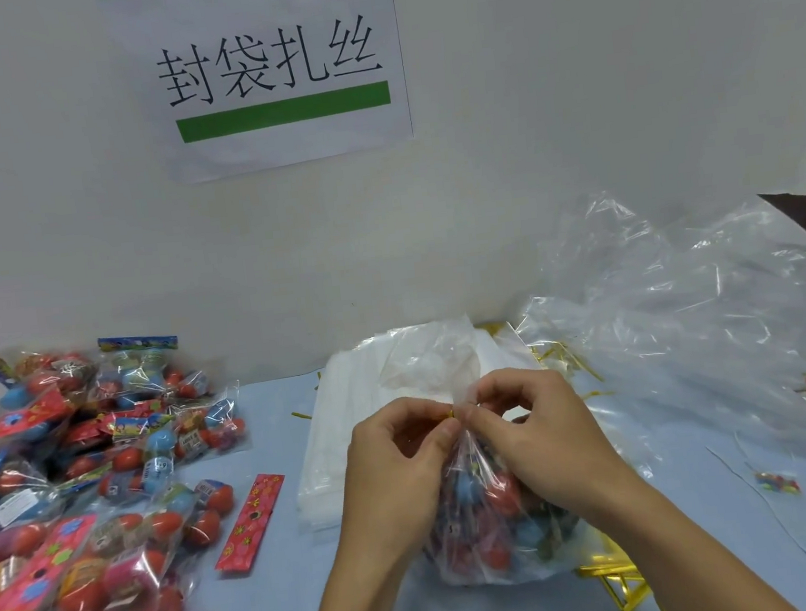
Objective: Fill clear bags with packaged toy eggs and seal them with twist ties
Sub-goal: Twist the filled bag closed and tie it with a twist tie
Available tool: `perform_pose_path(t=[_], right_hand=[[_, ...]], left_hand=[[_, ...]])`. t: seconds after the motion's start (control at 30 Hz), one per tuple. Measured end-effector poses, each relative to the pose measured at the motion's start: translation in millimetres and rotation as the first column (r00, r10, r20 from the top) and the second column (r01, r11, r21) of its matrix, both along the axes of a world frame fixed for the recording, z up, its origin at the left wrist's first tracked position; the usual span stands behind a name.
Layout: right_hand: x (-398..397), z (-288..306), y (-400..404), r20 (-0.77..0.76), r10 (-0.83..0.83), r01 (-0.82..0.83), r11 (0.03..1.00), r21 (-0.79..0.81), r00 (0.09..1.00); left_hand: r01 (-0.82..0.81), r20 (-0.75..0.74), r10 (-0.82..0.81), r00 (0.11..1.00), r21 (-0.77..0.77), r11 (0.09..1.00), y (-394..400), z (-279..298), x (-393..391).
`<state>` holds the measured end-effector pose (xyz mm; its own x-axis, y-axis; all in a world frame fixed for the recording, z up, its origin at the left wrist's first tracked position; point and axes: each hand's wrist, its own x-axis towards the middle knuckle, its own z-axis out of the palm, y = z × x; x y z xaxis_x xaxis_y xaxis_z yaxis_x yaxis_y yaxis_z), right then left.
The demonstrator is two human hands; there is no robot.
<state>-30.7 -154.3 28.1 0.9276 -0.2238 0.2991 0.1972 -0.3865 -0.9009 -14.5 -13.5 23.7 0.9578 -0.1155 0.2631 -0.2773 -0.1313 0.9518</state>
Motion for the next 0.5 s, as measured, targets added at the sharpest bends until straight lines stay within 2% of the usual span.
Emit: perform_pose_path(t=[0.13, 0.23, 0.4, 0.5], right_hand=[[-2, 5, -1, -0.107, 0.057, -0.042, 0.99, 0.135, 0.993], [-2, 7, -2, -0.17, 0.102, -0.071, 0.98, 0.184, 0.98], [-5, 12, -7, -0.179, 0.176, -0.146, 0.975, 0.167, 0.968], [-6, 13, -8, -0.152, 0.184, -0.174, 0.982, 0.074, 0.971]], left_hand=[[-0.031, 0.066, 0.024, 0.998, 0.116, 0.993, 1, 2, -2], [-0.024, 0.074, 0.013, 0.997, 0.146, 0.989, 1, 4, -3], [0.009, 0.078, -0.023, 0.997, 0.17, 0.985, 4, 5, -4], [-0.011, 0.167, -0.03, 0.986, 0.242, 0.97, 6, 5, -6]])
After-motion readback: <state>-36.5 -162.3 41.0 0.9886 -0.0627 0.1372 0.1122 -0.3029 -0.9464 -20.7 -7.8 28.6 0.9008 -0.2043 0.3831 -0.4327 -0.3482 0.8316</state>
